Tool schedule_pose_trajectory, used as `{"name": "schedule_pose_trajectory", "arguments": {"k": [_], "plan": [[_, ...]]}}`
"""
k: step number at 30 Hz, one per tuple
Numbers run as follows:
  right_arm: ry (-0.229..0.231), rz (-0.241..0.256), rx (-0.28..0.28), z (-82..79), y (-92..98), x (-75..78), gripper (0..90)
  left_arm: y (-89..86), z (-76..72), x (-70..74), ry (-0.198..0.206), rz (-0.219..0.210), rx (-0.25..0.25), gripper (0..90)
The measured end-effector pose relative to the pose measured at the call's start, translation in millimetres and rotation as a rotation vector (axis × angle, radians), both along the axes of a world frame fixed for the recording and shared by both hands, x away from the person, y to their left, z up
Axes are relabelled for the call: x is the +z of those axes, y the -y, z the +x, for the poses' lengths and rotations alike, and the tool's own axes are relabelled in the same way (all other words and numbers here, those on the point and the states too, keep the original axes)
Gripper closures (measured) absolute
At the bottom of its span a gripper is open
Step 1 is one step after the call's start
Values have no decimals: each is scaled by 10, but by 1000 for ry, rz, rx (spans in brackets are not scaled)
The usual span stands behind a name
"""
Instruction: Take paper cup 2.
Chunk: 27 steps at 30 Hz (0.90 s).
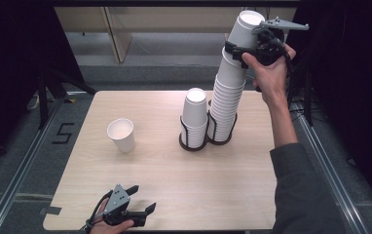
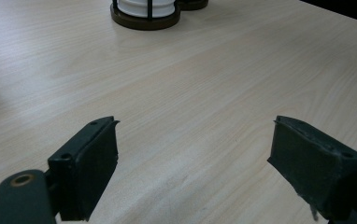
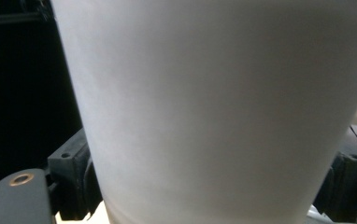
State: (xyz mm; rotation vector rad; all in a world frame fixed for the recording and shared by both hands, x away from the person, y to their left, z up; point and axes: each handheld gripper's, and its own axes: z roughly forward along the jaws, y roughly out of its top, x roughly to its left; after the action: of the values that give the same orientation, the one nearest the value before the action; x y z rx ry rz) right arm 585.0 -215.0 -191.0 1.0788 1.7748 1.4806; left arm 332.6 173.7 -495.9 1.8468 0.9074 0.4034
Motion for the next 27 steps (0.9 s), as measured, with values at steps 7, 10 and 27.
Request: {"name": "schedule_pose_trajectory", "arguments": {"k": [7,10,27], "plan": [[40,6,-9,-128,59,219,147,9,8,-9,-3,-7,-6,145],[50,6,-14,-185,132,266,148,16,3,-2,-13,18,-4,145],[4,-49,-3,-875,686,-25,148,45,20,-25,-24,22,3,145]]}}
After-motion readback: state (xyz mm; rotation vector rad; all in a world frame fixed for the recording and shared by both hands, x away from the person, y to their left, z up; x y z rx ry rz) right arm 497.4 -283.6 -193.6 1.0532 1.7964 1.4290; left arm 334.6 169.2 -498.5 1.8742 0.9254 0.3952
